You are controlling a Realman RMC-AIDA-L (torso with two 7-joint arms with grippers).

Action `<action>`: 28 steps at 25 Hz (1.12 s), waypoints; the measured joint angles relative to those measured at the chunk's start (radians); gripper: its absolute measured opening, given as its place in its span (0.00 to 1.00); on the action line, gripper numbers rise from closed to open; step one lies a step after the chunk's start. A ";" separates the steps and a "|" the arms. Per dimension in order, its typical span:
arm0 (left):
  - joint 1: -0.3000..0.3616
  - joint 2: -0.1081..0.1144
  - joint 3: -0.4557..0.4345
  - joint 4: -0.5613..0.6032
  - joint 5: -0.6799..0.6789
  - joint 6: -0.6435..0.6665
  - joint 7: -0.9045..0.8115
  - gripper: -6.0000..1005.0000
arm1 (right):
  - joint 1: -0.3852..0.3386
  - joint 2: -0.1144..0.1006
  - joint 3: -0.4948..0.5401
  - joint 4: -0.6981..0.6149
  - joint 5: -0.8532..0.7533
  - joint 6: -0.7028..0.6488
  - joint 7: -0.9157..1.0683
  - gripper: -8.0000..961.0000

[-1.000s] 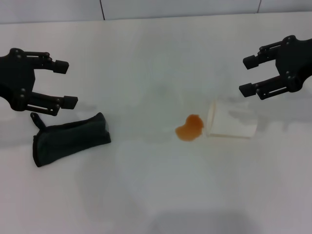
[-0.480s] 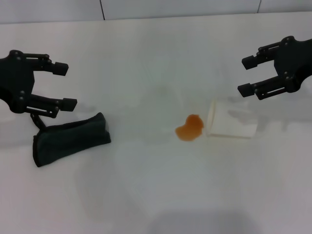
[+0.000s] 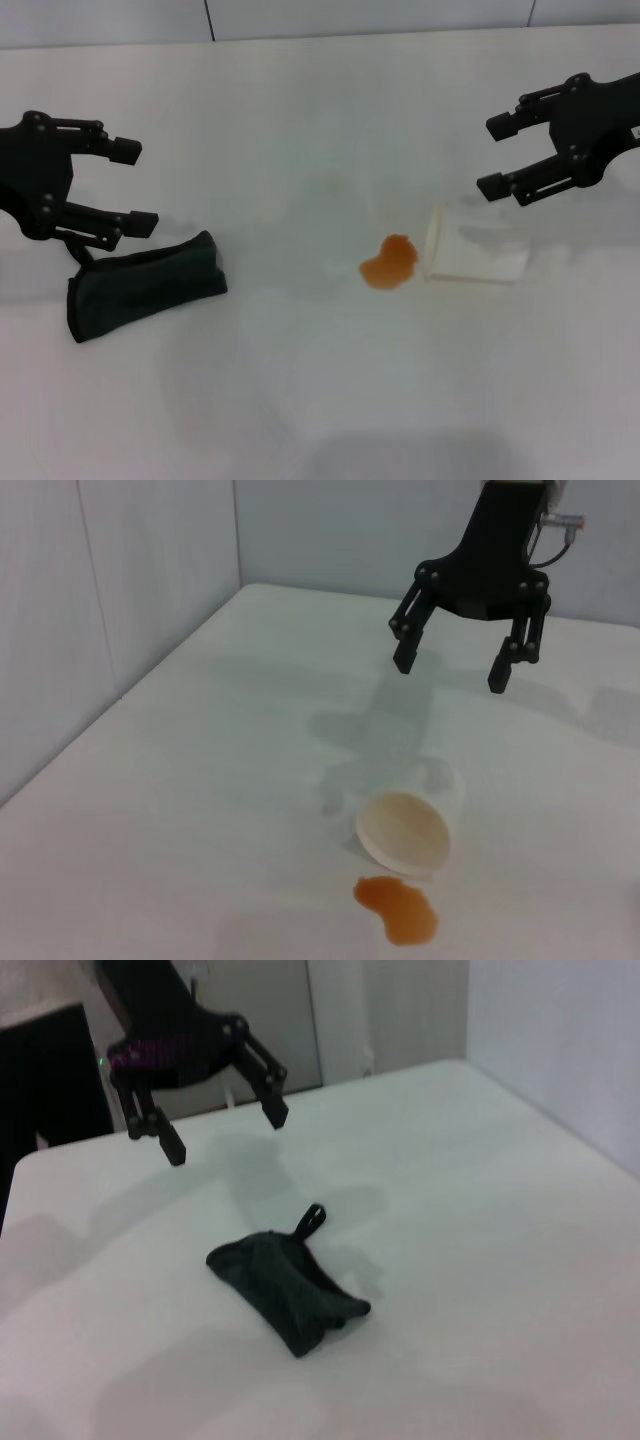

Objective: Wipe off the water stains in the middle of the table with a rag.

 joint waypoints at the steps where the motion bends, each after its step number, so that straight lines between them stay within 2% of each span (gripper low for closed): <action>1: 0.000 0.001 0.001 0.000 0.002 0.001 -0.001 0.87 | 0.013 0.000 -0.005 0.009 -0.014 0.000 0.006 0.77; 10: -0.001 0.009 0.001 0.009 0.038 0.002 -0.010 0.87 | 0.121 0.001 -0.117 0.029 -0.191 0.033 0.101 0.90; 14: -0.005 0.009 0.005 0.011 0.051 0.006 -0.005 0.87 | 0.186 0.003 -0.194 0.066 -0.280 0.038 0.167 0.90; 17: -0.009 0.007 0.015 0.011 0.055 0.004 -0.004 0.87 | 0.233 0.013 -0.217 0.112 -0.337 0.034 0.190 0.89; 22: -0.015 0.002 0.026 0.009 0.057 0.000 -0.003 0.87 | 0.276 0.047 -0.241 0.150 -0.475 0.034 0.219 0.89; 28: -0.019 -0.006 0.027 0.010 0.057 -0.004 -0.002 0.87 | 0.300 0.049 -0.341 0.186 -0.511 0.087 0.268 0.88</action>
